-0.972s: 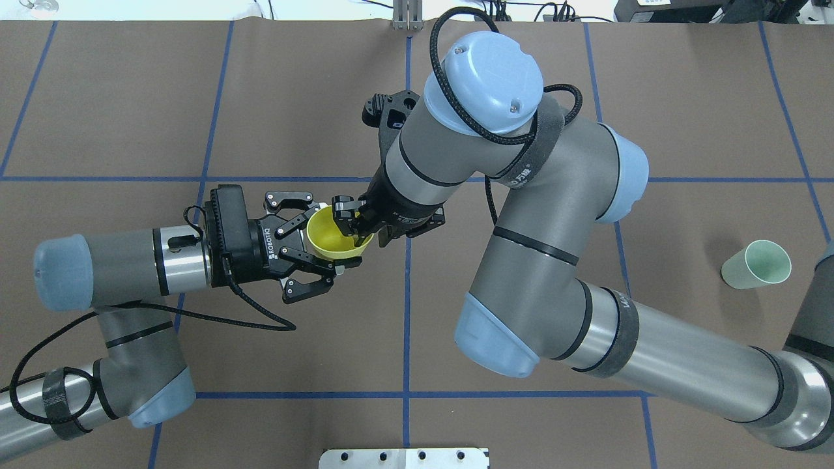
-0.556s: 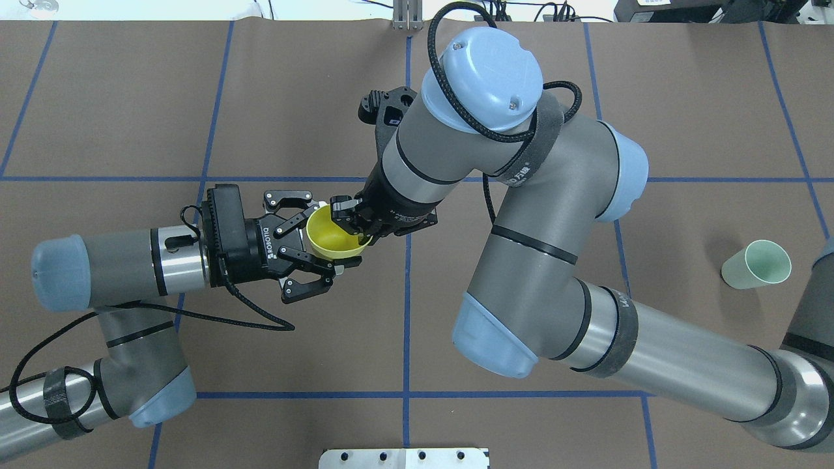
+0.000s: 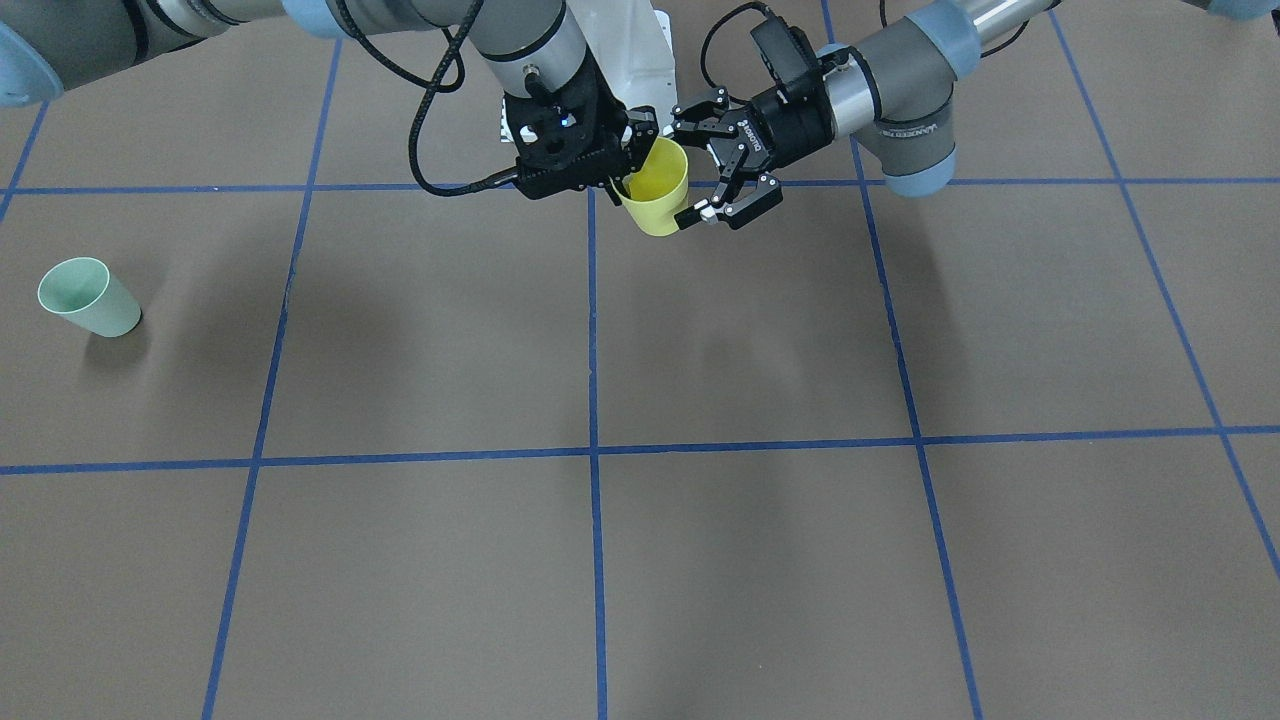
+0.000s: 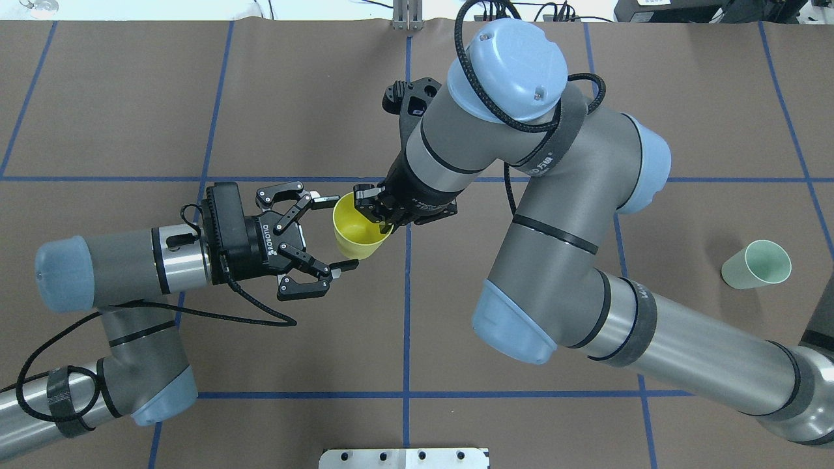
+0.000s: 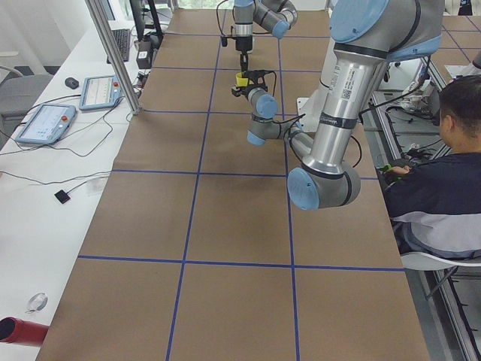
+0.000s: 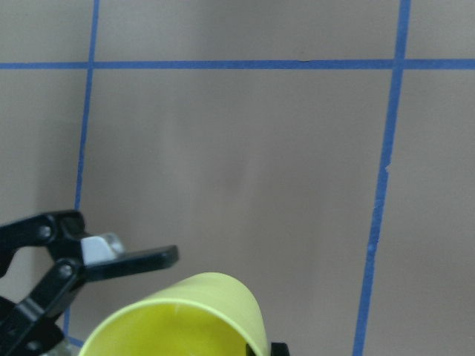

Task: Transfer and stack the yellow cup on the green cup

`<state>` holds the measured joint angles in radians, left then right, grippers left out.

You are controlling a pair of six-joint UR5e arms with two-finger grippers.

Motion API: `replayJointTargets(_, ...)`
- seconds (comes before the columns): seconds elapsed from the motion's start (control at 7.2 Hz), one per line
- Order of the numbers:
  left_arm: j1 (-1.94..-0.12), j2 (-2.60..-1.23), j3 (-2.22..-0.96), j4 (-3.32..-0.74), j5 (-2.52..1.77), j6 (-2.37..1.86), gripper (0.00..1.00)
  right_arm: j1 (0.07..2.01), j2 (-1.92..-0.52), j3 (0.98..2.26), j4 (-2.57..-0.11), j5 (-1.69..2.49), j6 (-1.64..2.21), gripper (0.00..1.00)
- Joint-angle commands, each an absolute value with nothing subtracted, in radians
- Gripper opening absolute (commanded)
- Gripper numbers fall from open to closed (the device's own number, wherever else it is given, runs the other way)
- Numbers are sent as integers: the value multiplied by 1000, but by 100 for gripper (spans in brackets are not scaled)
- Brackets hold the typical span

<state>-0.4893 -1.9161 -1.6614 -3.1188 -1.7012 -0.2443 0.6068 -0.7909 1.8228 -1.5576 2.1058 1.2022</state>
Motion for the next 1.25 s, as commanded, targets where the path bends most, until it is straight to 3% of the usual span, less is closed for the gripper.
replayJointTargets(0.0, -488, -1917, -1654, -3120, -1668, -247, 99, 678, -860, 1861, -1559, 2108, 1203, 0)
replayJointTargets(0.83, -531, -1908, -1664, -2915, -1499, -255, 99, 954, -1015, 1853, -1560, 2109, 1006, 0)
replayJointTargets(1.11, -624, -1826, -1667, -2797, -1499, -256, 99, 1011, -1081, 1859, -1559, 2120, 877, 0)
